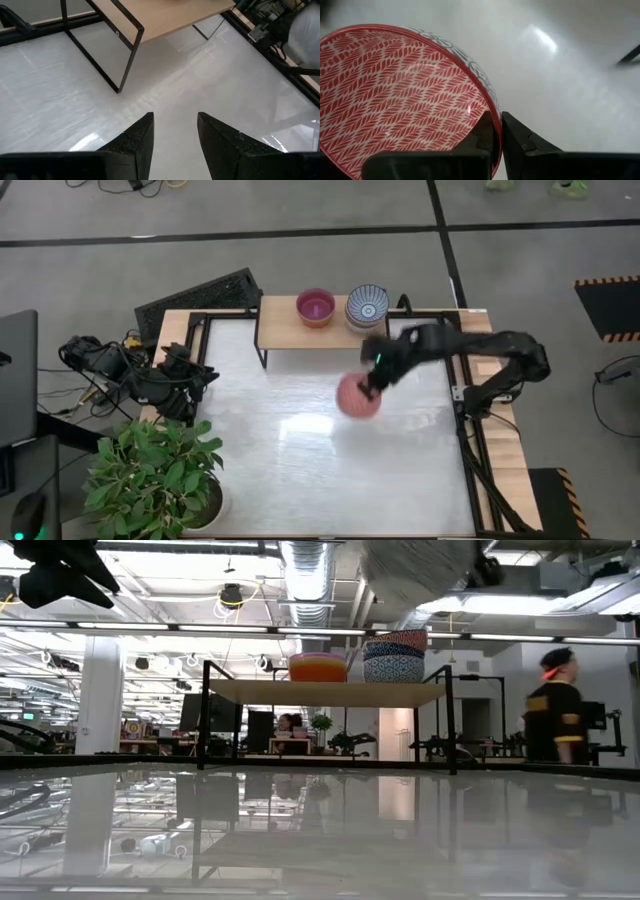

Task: Place and stack bowls onto a shelf
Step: Stack the red patterned bowl on top of the blue patterned bowl on the shelf

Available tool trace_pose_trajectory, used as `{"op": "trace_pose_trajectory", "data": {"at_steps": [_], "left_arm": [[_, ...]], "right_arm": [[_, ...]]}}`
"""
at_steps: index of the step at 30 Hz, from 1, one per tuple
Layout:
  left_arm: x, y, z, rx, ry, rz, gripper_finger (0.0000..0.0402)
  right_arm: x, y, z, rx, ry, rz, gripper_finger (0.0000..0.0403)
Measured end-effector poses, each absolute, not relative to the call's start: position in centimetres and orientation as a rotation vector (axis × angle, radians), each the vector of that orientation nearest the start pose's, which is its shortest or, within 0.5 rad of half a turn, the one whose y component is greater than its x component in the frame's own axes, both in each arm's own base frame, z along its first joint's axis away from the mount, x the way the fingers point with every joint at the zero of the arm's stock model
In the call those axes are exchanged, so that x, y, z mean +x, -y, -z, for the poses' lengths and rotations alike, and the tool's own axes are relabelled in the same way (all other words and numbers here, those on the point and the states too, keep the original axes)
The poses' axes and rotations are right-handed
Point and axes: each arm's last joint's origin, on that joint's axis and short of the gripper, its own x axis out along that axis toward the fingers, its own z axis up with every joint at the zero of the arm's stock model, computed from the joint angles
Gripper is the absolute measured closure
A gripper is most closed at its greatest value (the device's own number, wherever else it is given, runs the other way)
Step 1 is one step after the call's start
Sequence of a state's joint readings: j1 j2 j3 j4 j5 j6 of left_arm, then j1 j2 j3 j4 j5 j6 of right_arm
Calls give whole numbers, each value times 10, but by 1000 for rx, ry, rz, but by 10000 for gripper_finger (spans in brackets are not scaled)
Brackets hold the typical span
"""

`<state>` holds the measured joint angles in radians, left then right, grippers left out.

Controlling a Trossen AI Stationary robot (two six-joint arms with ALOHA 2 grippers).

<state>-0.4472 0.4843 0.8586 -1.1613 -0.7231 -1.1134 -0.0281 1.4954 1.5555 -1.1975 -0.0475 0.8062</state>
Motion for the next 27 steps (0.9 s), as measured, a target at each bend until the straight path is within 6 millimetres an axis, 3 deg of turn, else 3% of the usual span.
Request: {"op": "trace_pose_trajectory", "data": {"at_steps": [8,13,20,27], "left_arm": [[58,7,-309,-640,-414,-585,266],[58,6,-309,-628,-391,-607,266],[58,5,-310,-634,-364,-632,266],[58,5,-309,-660,-357,-637,266]], "right_arm": [[249,83,-440,765,-736,538,365],[230,131,-463,710,-602,639,365],[219,184,-456,737,-595,684,365],[228,209,-431,775,-711,638,365]]}}
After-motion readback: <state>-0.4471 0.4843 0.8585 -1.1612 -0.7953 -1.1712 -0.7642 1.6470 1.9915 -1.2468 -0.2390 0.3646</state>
